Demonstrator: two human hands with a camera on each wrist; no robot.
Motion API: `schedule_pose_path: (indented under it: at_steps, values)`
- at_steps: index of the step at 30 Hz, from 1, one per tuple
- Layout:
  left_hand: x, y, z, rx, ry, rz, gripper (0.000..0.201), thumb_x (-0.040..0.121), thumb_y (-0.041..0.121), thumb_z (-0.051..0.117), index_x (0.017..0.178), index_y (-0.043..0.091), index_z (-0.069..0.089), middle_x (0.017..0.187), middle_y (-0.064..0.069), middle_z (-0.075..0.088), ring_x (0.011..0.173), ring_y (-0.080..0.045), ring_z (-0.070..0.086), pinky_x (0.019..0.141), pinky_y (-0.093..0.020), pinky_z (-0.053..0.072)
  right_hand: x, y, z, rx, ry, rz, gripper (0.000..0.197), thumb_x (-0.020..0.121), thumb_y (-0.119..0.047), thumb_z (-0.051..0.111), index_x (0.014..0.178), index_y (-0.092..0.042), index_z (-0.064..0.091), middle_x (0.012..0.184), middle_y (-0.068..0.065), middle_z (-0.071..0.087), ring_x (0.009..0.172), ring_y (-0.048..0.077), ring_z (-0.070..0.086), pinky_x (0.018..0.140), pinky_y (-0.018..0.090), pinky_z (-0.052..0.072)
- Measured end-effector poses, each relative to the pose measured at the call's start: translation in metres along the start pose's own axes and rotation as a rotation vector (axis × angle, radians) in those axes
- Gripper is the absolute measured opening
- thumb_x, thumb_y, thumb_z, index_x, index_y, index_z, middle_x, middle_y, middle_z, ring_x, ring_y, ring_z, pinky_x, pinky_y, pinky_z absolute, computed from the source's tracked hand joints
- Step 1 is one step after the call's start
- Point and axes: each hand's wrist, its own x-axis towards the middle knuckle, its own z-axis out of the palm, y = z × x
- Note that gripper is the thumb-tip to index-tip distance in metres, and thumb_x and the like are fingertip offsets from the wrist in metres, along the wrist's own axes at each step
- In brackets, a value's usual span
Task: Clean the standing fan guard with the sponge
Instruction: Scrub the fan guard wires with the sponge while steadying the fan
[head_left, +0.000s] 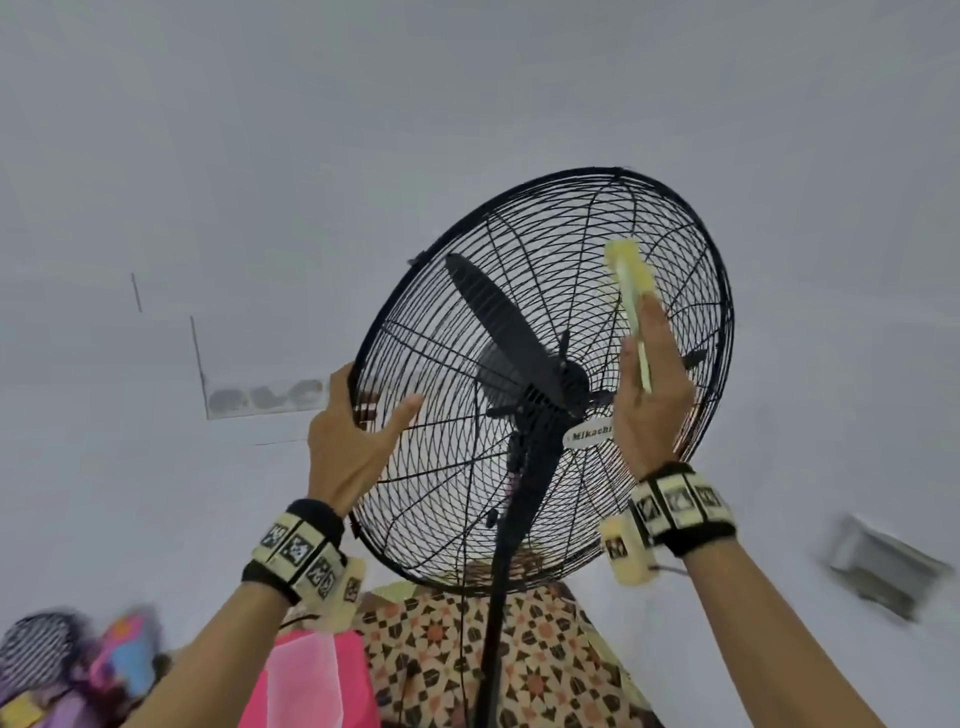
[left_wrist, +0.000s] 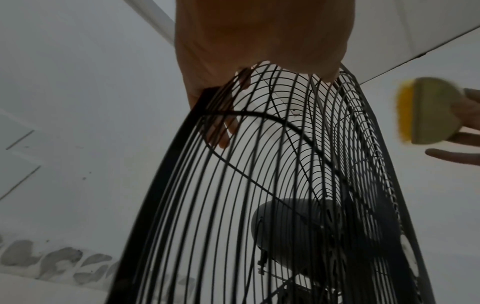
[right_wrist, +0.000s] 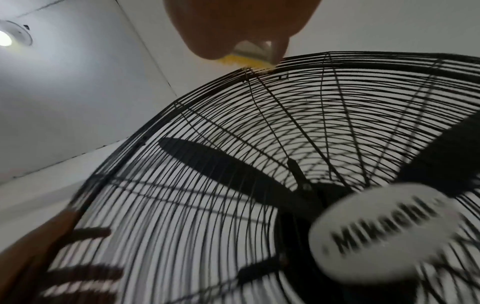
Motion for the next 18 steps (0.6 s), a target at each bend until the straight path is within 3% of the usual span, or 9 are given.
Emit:
schedule_pose_path:
  at_steps: [2,5,7,9,10,11,14,18]
  values:
    - [0.002,-0.004,-0.001,0.013,-0.003,0.012,0.089,0.079,0.085,0.06,0.142,0.025,0.044,0.111,0.004,0.07,0.096,-0.015,0.069,0.087,-0.04,0.059,0.029,0.012,0.015,-0.052,-0.056,-0.029,0.043,0.109,-0.011,0.051,0.152,-0.013,0.047,0.159,0.011,0.045,0.148,0.023,0.042,0.115,0.026,0.044]
    - [0.007,-0.006,0.001,0.016,0.009,0.038,0.088,0.079,0.084,0.059,0.139,0.021,0.045,0.106,0.002,0.071,0.089,-0.013,0.069,0.081,-0.034,0.058,0.059,0.031,0.039,-0.179,-0.158,-0.126,0.044,0.113,-0.024,0.042,0.156,-0.021,0.04,0.166,0.011,0.033,0.156,0.03,0.025,0.123,0.021,0.026]
    - [0.012,-0.008,0.003,0.031,0.037,0.058,0.08,0.081,0.08,0.06,0.134,0.022,0.047,0.097,0.005,0.07,0.082,-0.008,0.068,0.072,-0.024,0.053,0.067,0.038,0.055,-0.225,-0.179,-0.169,0.046,0.113,-0.035,0.032,0.158,-0.025,0.034,0.168,0.014,0.027,0.157,0.036,0.017,0.126,0.033,0.023]
    - [0.018,-0.01,0.003,0.027,0.045,0.06,0.07,0.081,0.079,0.06,0.126,0.027,0.048,0.088,0.007,0.068,0.076,-0.007,0.067,0.066,-0.021,0.05,0.068,0.042,0.068,-0.249,-0.201,-0.187,0.047,0.113,-0.038,0.032,0.16,-0.028,0.03,0.17,0.015,0.021,0.158,0.038,0.011,0.118,0.057,0.038]
    - [0.021,-0.01,0.004,0.019,0.042,0.056,0.066,0.08,0.079,0.06,0.122,0.03,0.048,0.086,0.007,0.067,0.075,-0.007,0.066,0.065,-0.022,0.049,0.068,0.045,0.074,-0.263,-0.211,-0.19,0.048,0.113,-0.036,0.036,0.16,-0.029,0.028,0.17,0.014,0.018,0.158,0.038,0.009,0.11,0.062,0.045]
    - [0.024,-0.011,0.004,0.01,0.038,0.05,0.064,0.08,0.079,0.06,0.12,0.031,0.048,0.085,0.008,0.066,0.075,-0.008,0.066,0.065,-0.021,0.048,0.069,0.049,0.08,-0.275,-0.22,-0.193,0.05,0.113,-0.033,0.04,0.161,-0.031,0.027,0.171,0.013,0.016,0.159,0.037,0.007,0.105,0.062,0.049]
    - [0.035,-0.013,0.004,-0.014,0.033,0.025,0.062,0.08,0.079,0.058,0.117,0.03,0.049,0.083,0.003,0.065,0.073,-0.013,0.065,0.064,-0.024,0.047,0.075,0.059,0.103,-0.306,-0.232,-0.207,0.06,0.11,-0.026,0.05,0.162,-0.037,0.021,0.172,0.011,0.014,0.159,0.037,0.005,0.109,0.064,0.045]
    - [0.05,-0.027,0.001,0.008,0.026,-0.019,0.068,0.08,0.086,0.055,0.122,0.034,0.047,0.081,-0.005,0.067,0.073,-0.023,0.069,0.069,-0.04,0.057,0.079,0.067,0.136,-0.35,-0.268,-0.192,0.064,0.11,-0.027,0.052,0.163,-0.038,0.019,0.173,0.011,0.009,0.159,0.037,-0.001,0.109,0.066,0.044]
